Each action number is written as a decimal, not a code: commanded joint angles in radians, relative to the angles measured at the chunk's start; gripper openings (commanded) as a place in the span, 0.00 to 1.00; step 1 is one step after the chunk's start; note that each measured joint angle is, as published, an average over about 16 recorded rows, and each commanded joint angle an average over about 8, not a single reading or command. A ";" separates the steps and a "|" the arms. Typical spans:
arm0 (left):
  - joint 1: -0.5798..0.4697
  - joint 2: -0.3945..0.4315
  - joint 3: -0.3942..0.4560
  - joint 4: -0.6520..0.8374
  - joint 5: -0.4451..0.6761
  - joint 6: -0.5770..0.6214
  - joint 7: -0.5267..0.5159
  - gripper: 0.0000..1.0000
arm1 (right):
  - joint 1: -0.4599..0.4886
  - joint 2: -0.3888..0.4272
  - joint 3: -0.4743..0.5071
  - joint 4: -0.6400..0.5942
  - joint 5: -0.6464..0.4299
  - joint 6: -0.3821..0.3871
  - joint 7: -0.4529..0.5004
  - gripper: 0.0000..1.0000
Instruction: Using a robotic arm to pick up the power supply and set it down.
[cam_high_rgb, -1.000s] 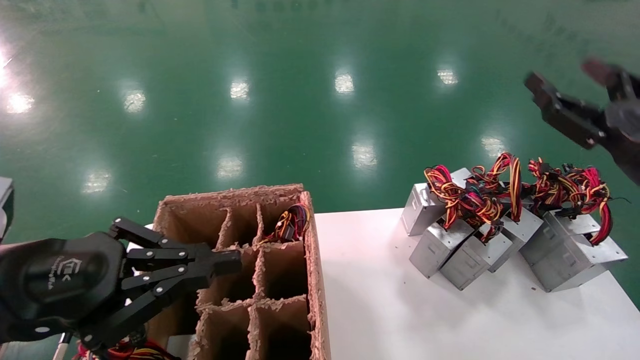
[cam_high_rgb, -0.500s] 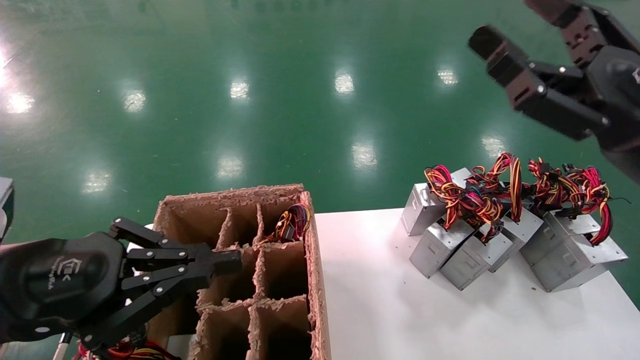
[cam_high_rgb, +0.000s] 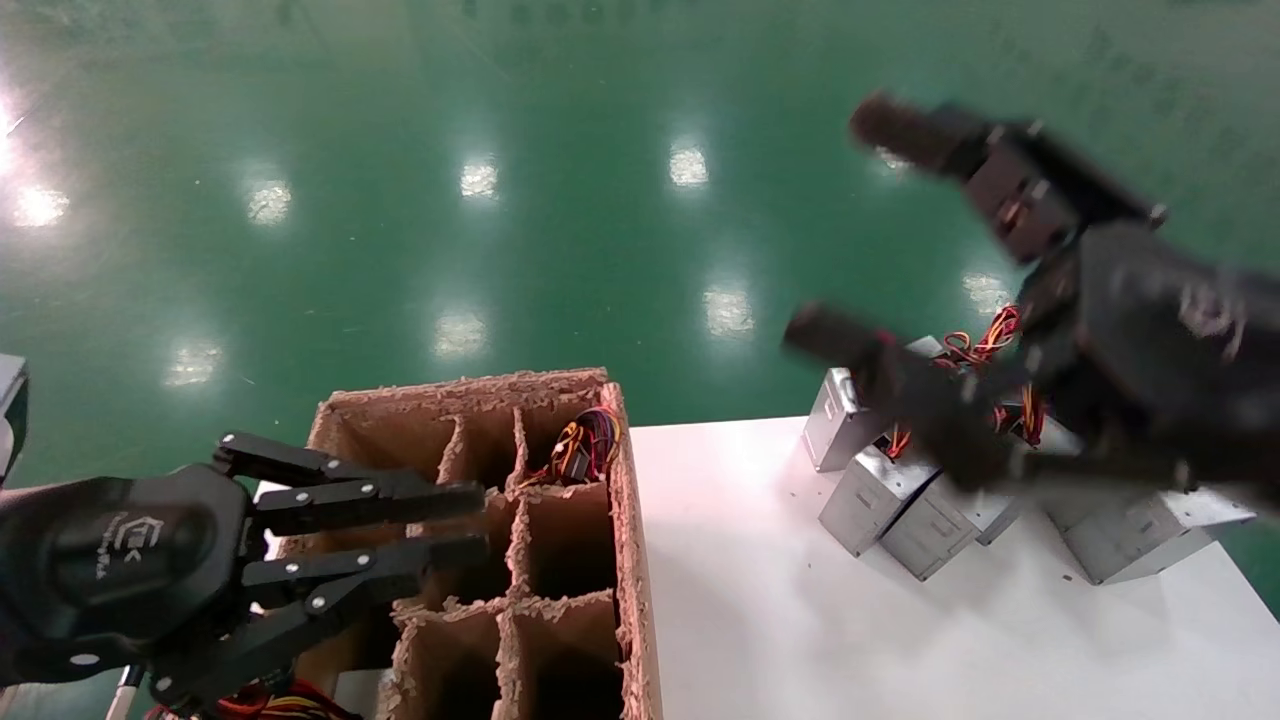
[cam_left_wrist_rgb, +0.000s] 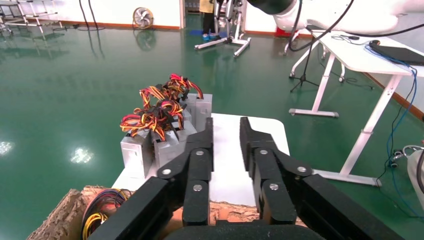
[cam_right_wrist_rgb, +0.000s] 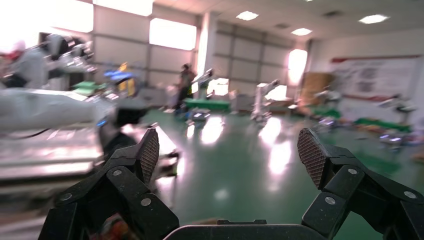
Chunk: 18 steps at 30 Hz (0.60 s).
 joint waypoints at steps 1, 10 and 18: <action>0.000 0.000 0.000 0.000 0.000 0.000 0.000 1.00 | -0.008 -0.011 0.043 0.002 -0.072 -0.029 0.060 1.00; 0.000 0.000 0.000 0.000 0.000 0.000 0.000 1.00 | -0.044 -0.059 0.234 0.009 -0.391 -0.160 0.325 1.00; 0.000 0.000 0.000 0.000 0.000 0.000 0.000 1.00 | -0.072 -0.097 0.385 0.015 -0.644 -0.262 0.529 1.00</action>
